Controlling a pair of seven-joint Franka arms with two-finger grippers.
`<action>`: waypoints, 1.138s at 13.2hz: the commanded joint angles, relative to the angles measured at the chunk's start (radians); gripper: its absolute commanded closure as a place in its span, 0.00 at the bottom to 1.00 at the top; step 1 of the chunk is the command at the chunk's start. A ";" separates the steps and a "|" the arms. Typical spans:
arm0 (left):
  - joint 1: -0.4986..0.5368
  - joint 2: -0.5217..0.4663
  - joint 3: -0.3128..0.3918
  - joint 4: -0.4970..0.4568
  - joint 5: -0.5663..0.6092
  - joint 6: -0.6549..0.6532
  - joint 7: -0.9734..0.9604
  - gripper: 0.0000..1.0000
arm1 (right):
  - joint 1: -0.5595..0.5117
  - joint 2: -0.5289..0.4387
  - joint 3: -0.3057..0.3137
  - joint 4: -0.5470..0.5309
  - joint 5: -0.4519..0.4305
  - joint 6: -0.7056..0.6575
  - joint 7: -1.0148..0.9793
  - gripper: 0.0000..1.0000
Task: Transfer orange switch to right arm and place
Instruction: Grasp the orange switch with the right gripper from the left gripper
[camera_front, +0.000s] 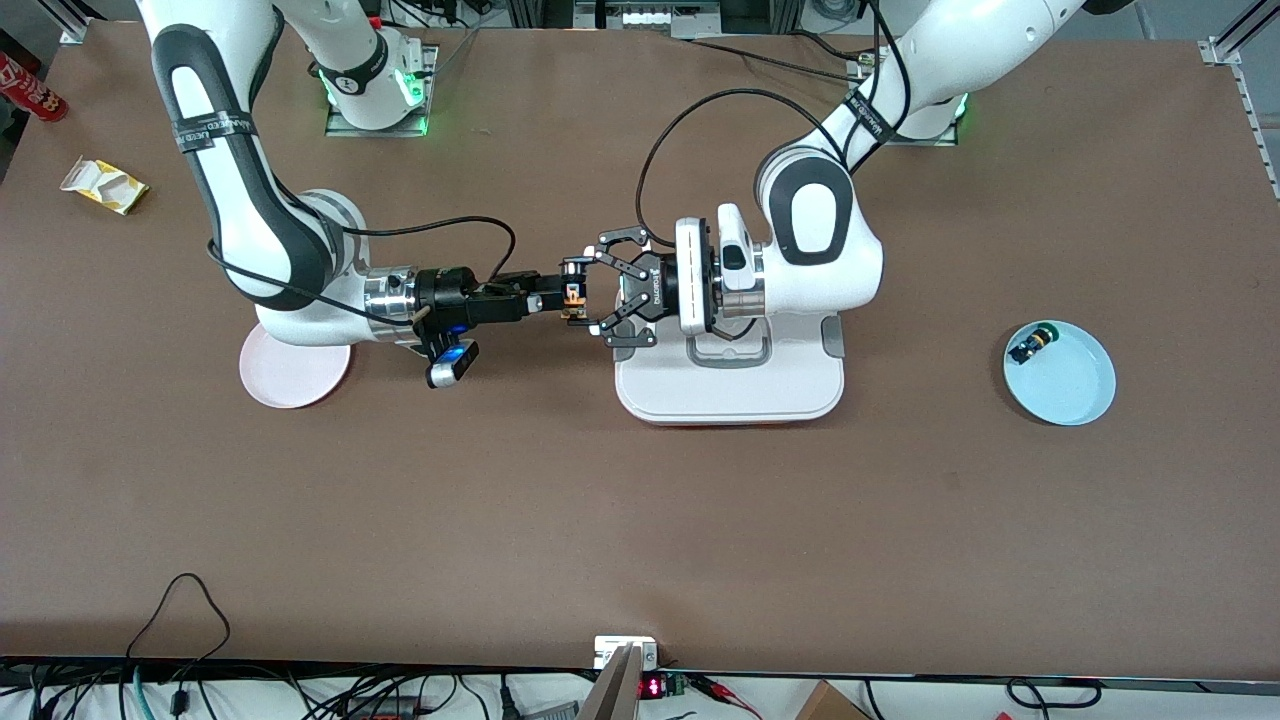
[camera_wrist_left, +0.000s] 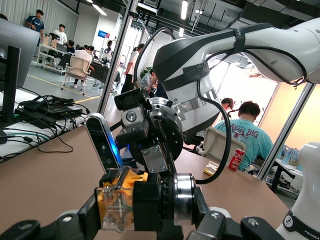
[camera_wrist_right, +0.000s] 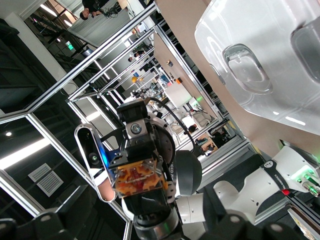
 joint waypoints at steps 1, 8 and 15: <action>0.009 -0.005 -0.008 -0.009 -0.034 -0.003 0.037 0.78 | 0.009 -0.009 0.003 0.000 0.017 0.021 -0.015 0.03; 0.011 -0.005 -0.008 -0.009 -0.034 -0.006 0.037 0.78 | 0.017 -0.009 0.003 -0.006 0.016 0.020 -0.044 0.17; 0.012 -0.007 -0.008 -0.009 -0.034 -0.009 0.037 0.78 | 0.011 -0.006 0.003 -0.007 0.013 0.008 -0.080 0.67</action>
